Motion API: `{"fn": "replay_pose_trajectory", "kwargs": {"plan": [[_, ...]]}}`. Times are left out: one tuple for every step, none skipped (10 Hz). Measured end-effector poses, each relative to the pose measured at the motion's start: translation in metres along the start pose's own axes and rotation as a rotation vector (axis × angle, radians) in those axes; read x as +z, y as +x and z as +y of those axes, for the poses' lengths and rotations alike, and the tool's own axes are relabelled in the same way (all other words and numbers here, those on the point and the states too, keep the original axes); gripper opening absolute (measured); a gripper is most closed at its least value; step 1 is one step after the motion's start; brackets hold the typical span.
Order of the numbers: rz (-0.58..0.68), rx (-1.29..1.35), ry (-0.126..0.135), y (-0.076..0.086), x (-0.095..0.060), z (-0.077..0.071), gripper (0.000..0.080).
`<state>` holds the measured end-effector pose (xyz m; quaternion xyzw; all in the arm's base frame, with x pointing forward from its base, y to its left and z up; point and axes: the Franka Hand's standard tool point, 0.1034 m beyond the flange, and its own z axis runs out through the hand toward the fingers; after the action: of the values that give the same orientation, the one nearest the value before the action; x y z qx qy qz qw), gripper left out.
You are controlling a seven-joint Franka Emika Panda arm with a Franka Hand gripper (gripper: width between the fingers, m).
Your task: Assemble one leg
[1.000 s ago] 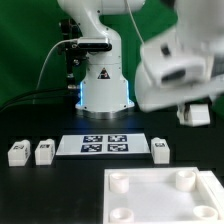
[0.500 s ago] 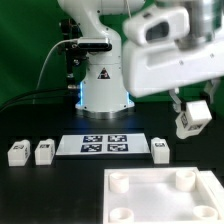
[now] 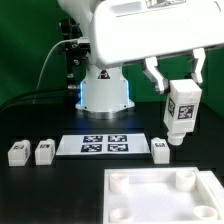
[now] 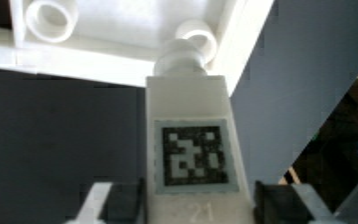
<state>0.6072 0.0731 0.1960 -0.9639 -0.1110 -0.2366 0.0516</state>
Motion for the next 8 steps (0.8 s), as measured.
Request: {"fn": "replay_pose_trajectory", "kwargs": {"plan": [[0.099, -0.018, -0.058, -0.004, 0.0, 0.01, 0.0292], [0.12, -0.018, -0.074, -0.011, 0.004, 0.013, 0.0292], [0.109, -0.015, -0.067, -0.013, 0.005, 0.011, 0.0292], [0.107, -0.027, -0.067, -0.02, 0.015, 0.013, 0.0292], [0.058, -0.015, -0.027, -0.029, 0.03, 0.007, 0.0292], [0.052, -0.009, -0.006, -0.029, 0.036, 0.002, 0.0292], [0.044, -0.002, 0.02, -0.034, 0.05, -0.008, 0.0292], [0.043, 0.003, 0.045, -0.034, 0.063, -0.013, 0.0292]]}}
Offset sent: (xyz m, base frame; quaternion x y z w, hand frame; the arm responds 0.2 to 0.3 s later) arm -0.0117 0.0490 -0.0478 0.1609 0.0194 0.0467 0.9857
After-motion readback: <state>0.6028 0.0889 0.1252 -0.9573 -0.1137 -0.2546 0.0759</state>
